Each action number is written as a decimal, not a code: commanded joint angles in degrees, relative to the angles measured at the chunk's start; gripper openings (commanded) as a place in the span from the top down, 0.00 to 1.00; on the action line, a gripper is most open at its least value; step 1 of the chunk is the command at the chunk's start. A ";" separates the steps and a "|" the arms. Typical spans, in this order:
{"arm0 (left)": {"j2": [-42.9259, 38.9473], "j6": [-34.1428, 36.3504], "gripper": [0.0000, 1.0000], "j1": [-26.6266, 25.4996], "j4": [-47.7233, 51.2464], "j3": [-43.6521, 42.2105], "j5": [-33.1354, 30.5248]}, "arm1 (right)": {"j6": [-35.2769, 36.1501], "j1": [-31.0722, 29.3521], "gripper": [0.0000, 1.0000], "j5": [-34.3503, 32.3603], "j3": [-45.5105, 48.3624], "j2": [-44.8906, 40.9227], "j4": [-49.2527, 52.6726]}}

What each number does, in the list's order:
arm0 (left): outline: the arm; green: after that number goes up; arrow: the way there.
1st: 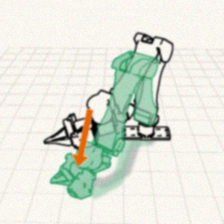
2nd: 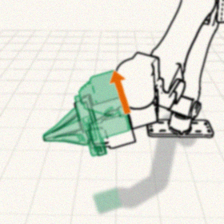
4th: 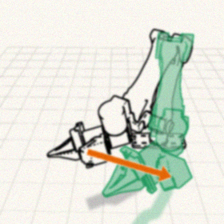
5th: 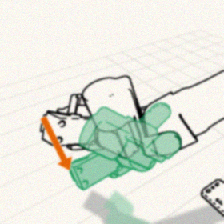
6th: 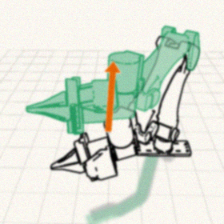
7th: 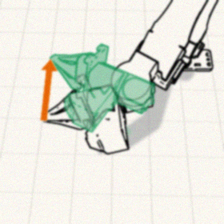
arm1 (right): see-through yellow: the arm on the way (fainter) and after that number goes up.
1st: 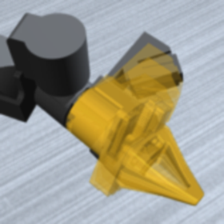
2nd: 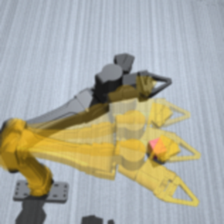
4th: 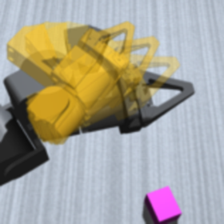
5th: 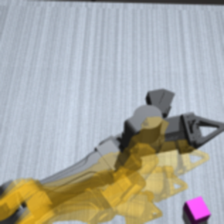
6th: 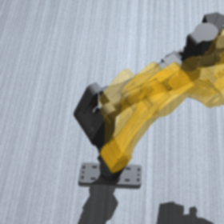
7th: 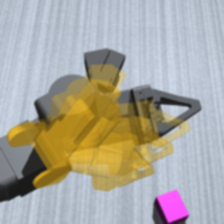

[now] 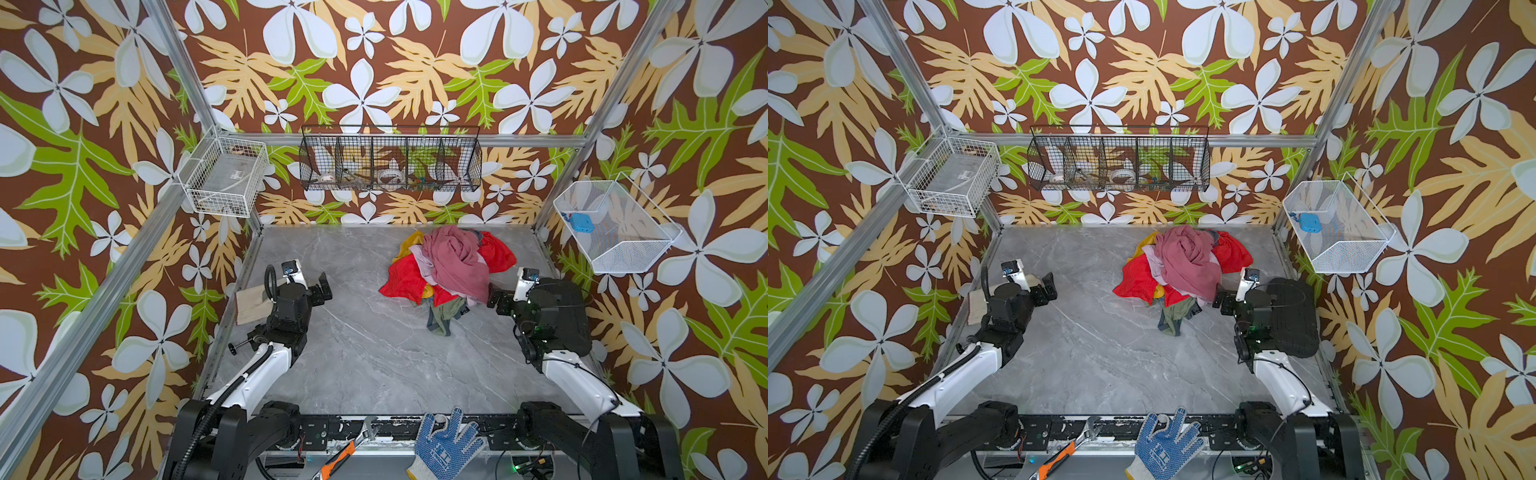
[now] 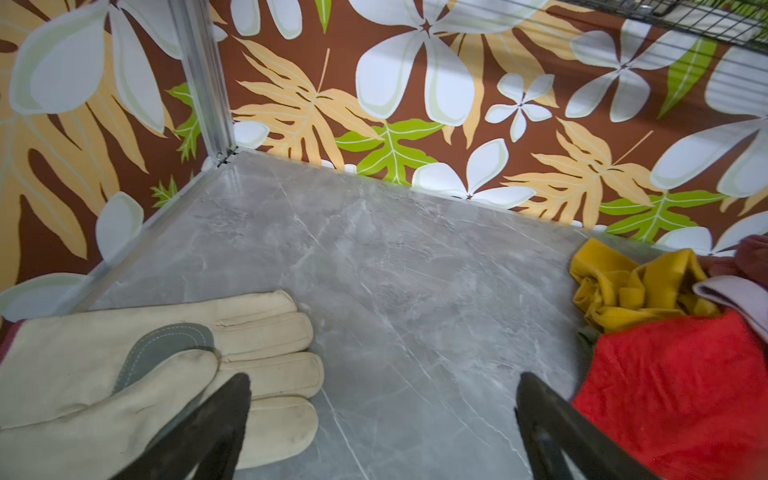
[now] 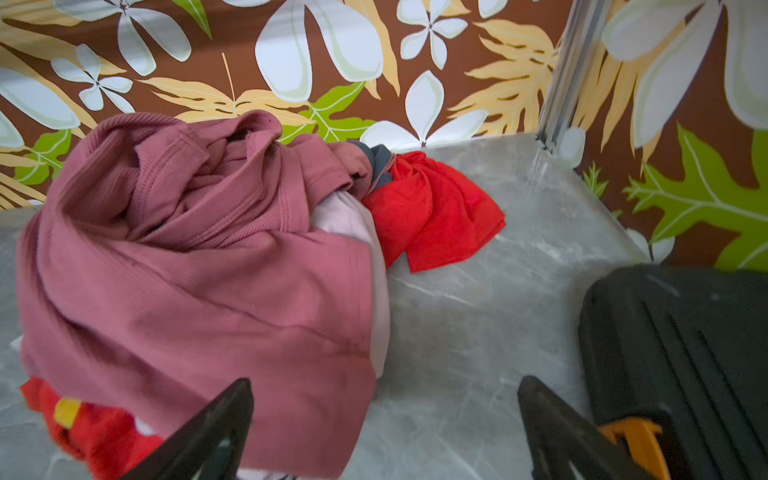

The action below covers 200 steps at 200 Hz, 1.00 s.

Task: Pick out a specific cloth from the pile
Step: 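Reach the right gripper down to the green shirt under the pile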

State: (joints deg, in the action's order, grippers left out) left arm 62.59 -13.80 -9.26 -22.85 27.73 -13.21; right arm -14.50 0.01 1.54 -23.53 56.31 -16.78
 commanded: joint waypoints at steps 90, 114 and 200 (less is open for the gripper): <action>-2.83 -5.32 0.00 -0.93 -2.15 -4.70 4.85 | -25.13 -7.74 0.17 13.65 12.53 -16.47 13.12; -2.60 -5.45 0.00 -0.94 -2.31 -4.70 5.26 | -24.26 -11.96 0.17 13.40 11.58 -10.93 10.76; -4.21 -5.69 0.00 -0.94 -0.50 -5.22 5.14 | -14.23 -28.91 0.26 3.52 -6.76 19.07 14.89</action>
State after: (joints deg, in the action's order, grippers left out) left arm 59.09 -19.40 -10.15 -23.33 22.72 -7.51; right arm -32.56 -26.59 10.61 -26.04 70.06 -5.50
